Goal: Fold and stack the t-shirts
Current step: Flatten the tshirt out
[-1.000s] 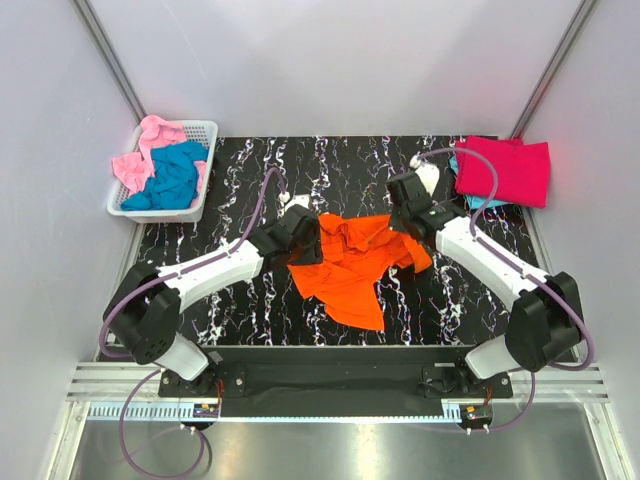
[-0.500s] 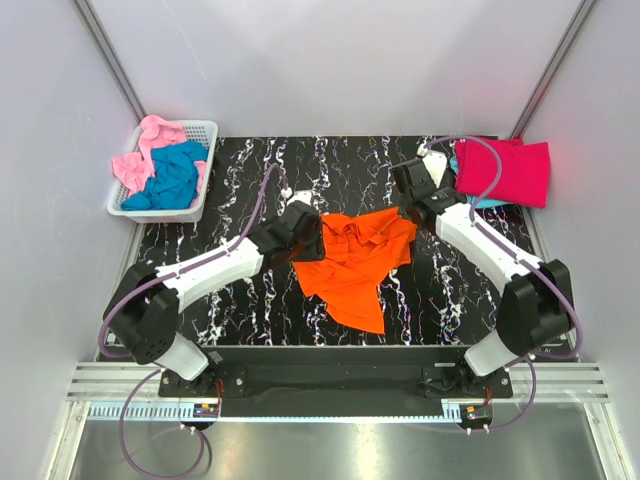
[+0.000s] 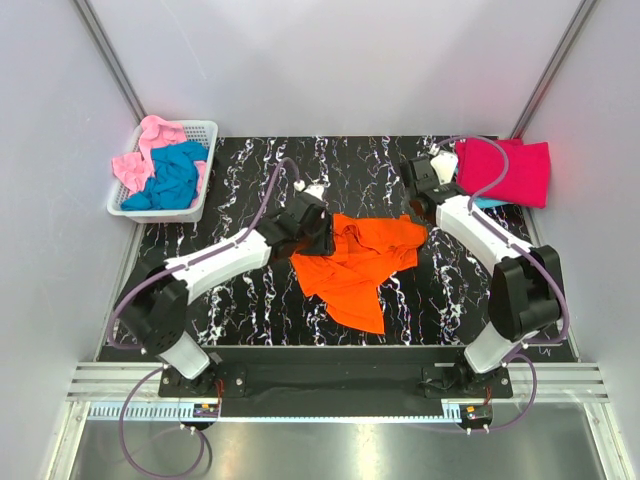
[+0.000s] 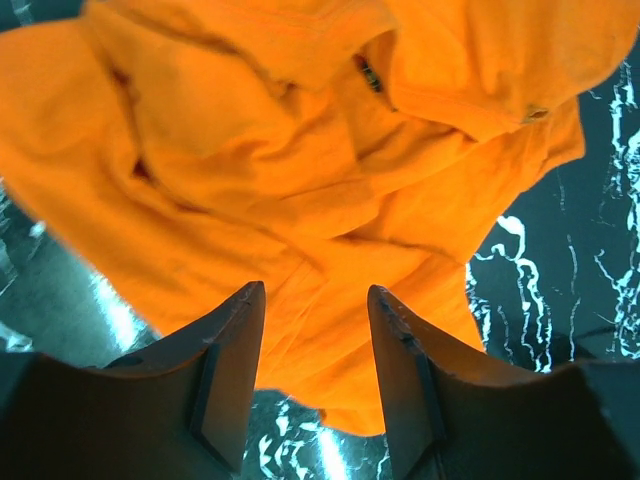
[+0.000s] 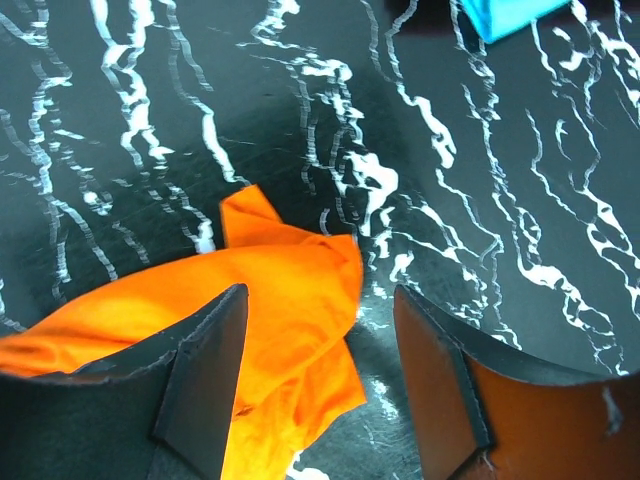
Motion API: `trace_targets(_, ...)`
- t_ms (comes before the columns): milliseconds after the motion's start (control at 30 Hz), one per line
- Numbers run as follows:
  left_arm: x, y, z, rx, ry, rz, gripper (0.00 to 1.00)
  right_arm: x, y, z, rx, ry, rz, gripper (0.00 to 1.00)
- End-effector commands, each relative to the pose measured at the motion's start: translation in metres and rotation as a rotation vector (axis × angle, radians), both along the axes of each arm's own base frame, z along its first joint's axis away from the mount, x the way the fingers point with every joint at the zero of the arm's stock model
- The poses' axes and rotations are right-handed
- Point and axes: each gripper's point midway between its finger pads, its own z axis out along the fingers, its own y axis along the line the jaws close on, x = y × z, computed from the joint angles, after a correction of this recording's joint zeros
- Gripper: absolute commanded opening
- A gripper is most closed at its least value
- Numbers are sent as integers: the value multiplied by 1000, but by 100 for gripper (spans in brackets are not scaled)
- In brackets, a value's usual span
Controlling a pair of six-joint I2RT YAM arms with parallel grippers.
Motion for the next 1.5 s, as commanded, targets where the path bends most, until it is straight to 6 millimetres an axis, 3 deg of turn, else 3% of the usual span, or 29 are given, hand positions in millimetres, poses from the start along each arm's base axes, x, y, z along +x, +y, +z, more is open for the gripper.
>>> trace_targets(0,14,-34,22,-77,-46,-91,51,-8,-9,4,52,-29,-44,67)
trace_targets(133,23,-66,25,-104,-38,-145,52,-19,-13,-7,65,3,-37,67)
trace_targets(200,22,-81,15,-92,-22,-176,52,-28,-14,-15,85,26,-32,67)
trace_targets(233,27,-89,23,-104,-41,-183,53,-29,-19,-16,94,28,-45,67)
trace_targets(300,28,-104,9,-77,-31,-209,55,-35,-24,-20,120,39,-55,67)
trace_targets(333,33,-114,20,-84,-57,-224,56,-36,-31,-21,135,41,-73,67)
trace_targets(400,33,-125,0,-30,-44,-256,58,-40,-37,-19,166,37,-85,67)
trace_targets(467,37,-138,1,-15,-62,-278,61,-42,-46,-16,182,30,-107,67)
trace_targets(500,38,-137,-15,45,-59,-274,63,-43,-49,-13,188,21,-109,67)
trace_targets(533,42,-140,-13,52,-72,-271,63,-45,-52,-12,193,21,-116,67)
trace_targets(667,45,-137,-37,120,-67,-255,66,-47,-61,-5,214,7,-129,67)
trace_targets(967,66,-136,-72,209,-82,-204,68,-50,-57,-7,261,15,-112,67)
trace_targets(1100,76,-148,-73,199,-102,-201,68,-53,-57,-4,261,15,-104,67)
trace_targets(1200,83,-158,-58,161,-125,-188,68,-56,-60,-3,253,15,-108,68)
trace_targets(1467,99,-158,-36,137,-196,-114,63,-56,-58,-5,266,21,-104,67)
